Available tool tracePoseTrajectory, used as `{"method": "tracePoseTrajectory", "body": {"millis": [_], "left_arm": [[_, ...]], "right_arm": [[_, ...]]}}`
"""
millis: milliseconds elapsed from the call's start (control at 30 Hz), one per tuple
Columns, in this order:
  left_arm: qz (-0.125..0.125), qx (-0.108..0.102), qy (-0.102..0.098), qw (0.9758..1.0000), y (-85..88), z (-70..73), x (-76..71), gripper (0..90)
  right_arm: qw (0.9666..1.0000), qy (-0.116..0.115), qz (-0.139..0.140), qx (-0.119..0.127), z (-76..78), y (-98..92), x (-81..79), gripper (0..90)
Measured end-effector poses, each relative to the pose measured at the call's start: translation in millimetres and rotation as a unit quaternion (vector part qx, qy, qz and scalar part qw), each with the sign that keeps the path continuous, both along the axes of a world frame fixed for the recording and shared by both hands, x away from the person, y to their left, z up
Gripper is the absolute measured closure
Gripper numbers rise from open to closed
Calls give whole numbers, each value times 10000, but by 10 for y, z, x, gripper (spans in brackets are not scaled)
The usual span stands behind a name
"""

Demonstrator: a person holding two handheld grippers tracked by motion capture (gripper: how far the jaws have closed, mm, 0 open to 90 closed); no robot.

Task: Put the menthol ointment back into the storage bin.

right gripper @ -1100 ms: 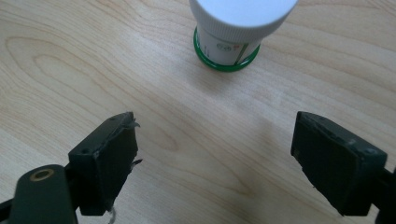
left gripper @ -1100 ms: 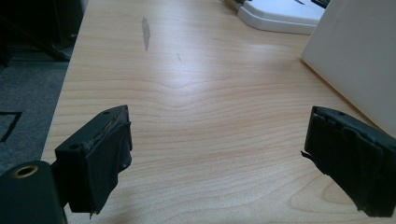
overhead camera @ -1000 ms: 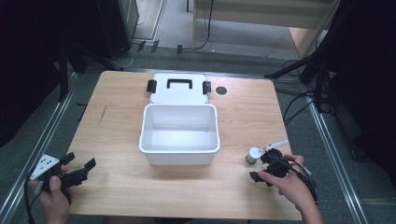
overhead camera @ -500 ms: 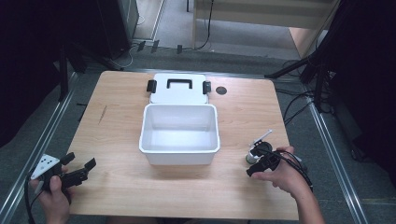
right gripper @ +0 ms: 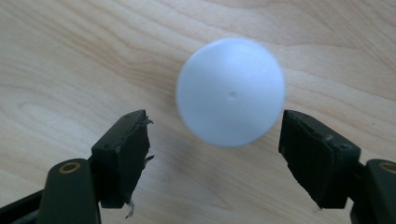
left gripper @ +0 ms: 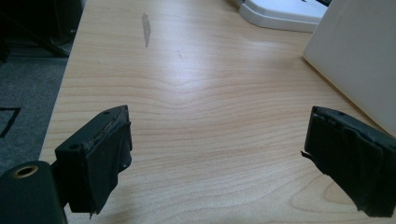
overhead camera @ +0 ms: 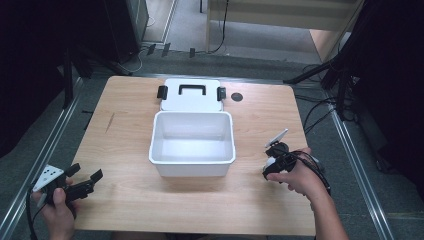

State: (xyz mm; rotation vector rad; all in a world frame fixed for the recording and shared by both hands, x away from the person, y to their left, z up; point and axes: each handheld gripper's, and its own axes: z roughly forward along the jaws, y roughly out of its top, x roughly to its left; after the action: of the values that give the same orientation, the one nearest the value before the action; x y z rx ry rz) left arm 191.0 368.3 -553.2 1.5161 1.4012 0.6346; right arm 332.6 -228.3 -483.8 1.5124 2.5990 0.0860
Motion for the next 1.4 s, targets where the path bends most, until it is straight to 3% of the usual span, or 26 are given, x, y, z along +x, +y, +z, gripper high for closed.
{"method": "tracePoseTrajectory", "body": {"millis": [167, 400, 667, 900, 1133, 1400], "left_arm": [[-5, 3, 2, 10000, -2, -1, 4, 82], [-4, 23, 29, 10000, -4, -1, 7, 82], [-8, 4, 35, 10000, -2, -1, 8, 82], [-19, 17, 58, 10000, -1, 0, 10, 82], [-19, 20, 51, 10000, -1, 0, 10, 82], [-19, 15, 45, 10000, -2, 0, 9, 82]], "right_arm": [[10000, 20, -79, 16, -1, -10, 73, 281], [9996, 128, -30, 231, -14, 21, 175, 407], [9994, 298, -1, 193, -21, 67, 235, 513], [9986, 444, 151, 237, 4, 82, 237, 516], [9981, 483, 297, 247, 143, 145, 239, 516], [9971, 460, 526, 288, 406, 275, 248, 516]]}}
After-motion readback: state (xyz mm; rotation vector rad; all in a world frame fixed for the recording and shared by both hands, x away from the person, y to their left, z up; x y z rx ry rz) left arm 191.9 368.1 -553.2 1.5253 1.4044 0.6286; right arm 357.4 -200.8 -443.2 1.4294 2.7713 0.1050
